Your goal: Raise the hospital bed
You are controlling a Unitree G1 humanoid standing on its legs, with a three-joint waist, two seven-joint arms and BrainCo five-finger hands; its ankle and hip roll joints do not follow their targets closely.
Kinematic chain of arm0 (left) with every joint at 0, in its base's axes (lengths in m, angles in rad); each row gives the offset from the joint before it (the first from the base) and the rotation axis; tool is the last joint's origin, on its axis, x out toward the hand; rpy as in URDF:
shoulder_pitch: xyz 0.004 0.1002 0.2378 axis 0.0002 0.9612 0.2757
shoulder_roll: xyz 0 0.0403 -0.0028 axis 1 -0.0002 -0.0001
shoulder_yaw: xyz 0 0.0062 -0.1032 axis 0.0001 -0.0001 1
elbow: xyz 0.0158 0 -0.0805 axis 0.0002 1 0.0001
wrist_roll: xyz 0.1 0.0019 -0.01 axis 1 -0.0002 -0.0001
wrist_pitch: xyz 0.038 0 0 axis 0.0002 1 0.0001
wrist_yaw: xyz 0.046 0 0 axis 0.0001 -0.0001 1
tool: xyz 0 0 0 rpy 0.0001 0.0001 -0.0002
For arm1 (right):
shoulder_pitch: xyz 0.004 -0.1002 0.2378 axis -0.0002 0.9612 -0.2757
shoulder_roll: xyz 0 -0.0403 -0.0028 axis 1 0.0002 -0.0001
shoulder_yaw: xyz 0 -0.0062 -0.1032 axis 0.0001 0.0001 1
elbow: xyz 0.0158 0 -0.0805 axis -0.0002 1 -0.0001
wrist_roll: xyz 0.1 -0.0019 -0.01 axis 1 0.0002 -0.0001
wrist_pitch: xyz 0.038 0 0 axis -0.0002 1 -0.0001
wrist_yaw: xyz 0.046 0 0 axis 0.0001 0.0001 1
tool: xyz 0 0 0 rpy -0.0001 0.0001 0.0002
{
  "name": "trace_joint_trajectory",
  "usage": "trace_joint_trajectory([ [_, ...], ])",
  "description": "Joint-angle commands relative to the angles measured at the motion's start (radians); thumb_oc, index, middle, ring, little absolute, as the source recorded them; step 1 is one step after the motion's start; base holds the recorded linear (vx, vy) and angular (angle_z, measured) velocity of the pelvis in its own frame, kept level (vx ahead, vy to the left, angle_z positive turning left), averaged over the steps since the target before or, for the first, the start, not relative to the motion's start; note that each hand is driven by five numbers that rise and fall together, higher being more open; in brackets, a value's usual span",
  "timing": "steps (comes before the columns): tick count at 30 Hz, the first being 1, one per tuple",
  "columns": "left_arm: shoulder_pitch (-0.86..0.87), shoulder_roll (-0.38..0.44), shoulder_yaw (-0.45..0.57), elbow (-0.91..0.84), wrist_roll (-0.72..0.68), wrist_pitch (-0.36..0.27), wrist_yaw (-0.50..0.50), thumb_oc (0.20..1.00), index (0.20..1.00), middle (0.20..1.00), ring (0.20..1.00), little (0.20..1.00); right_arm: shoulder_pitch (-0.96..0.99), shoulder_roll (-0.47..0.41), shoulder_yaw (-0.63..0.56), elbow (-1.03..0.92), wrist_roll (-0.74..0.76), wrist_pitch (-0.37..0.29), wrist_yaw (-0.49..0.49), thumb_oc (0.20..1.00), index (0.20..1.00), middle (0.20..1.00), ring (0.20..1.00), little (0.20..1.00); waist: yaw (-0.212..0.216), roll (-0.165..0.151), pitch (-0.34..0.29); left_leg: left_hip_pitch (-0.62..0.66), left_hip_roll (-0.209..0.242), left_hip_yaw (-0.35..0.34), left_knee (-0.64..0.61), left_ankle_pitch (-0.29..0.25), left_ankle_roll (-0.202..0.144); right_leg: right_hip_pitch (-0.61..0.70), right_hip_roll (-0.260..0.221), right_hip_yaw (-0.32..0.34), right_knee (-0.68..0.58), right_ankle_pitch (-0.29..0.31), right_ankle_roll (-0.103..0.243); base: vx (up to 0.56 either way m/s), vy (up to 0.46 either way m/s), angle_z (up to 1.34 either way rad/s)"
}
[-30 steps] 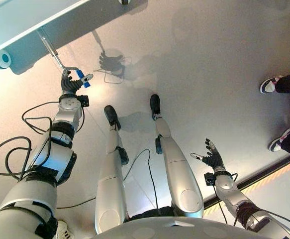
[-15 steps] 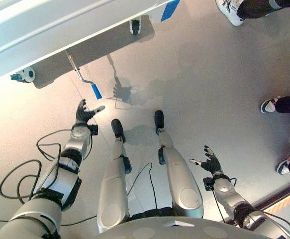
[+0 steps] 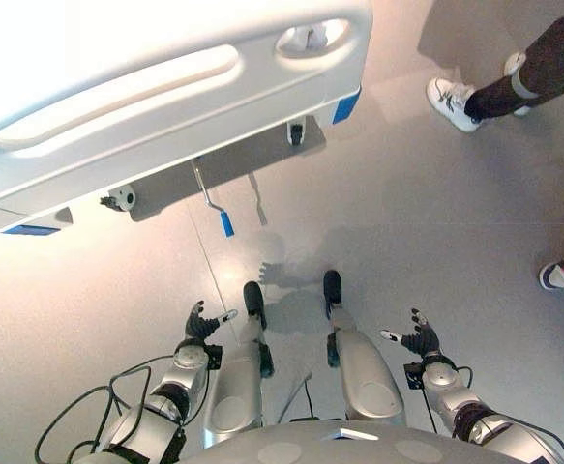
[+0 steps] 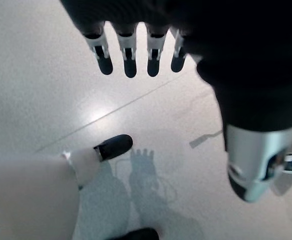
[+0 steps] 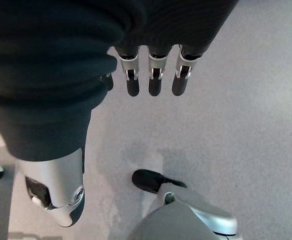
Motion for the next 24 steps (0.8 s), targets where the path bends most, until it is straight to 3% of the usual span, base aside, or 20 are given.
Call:
trace_joint_trajectory([
  [1,-0.029,-0.011,-0.027,0.025,0.116,0.001,-0.004,1.000,1.000,1.000,1.000,1.000,-0.002,0.006,0.023,0.012,-0.048,0.033,0.005,1.000,1.000,1.000,1.000,1.000,0.016,-0.023,-0.007,0.072,-0.060,-0.030,0.006,-0.060,0.014,-0.063,-0.031,0.019,0.160,-0.034,0.063,0.06,-0.015,0.07],
  [7,-0.009,-0.029,-0.105,0.014,0.218,0.001,-0.025,1.000,1.000,1.000,1.000,1.000,-0.020,0.025,0.057,0.040,-0.110,0.050,0.023,1.000,1.000,1.000,1.000,1.000,0.028,-0.003,-0.050,0.117,-0.056,-0.049,0.008,-0.058,0.013,-0.013,-0.027,0.000,0.180,-0.060,0.060,0.07,-0.037,0.07],
  [12,-0.010,-0.032,-0.202,0.005,0.353,-0.010,-0.068,1.000,1.000,1.000,1.000,1.000,-0.066,0.042,0.129,0.083,-0.246,0.078,0.051,1.000,1.000,1.000,1.000,1.000,0.036,0.006,-0.112,0.170,-0.051,-0.065,0.013,-0.069,0.012,0.048,-0.021,-0.018,0.193,-0.089,0.059,0.07,-0.046,0.08],
  [16,0.001,-0.036,-0.190,0.014,0.325,-0.016,-0.088,1.000,1.000,1.000,1.000,1.000,-0.076,0.048,0.151,0.085,-0.295,0.084,0.060,1.000,1.000,1.000,1.000,1.000,0.040,0.007,-0.150,0.197,-0.048,-0.075,0.014,-0.074,0.010,0.089,-0.019,-0.028,0.185,-0.098,0.058,0.08,-0.043,0.11],
  [24,0.064,-0.032,-0.098,0.024,0.231,-0.039,-0.124,1.000,1.000,1.000,1.000,1.000,-0.014,0.055,0.067,0.095,-0.279,0.092,0.077,1.000,1.000,1.000,1.000,1.000,0.053,-0.005,-0.251,0.267,-0.047,-0.093,0.021,-0.092,0.014,0.192,-0.011,-0.049,0.166,-0.115,0.056,0.07,-0.048,0.09],
])
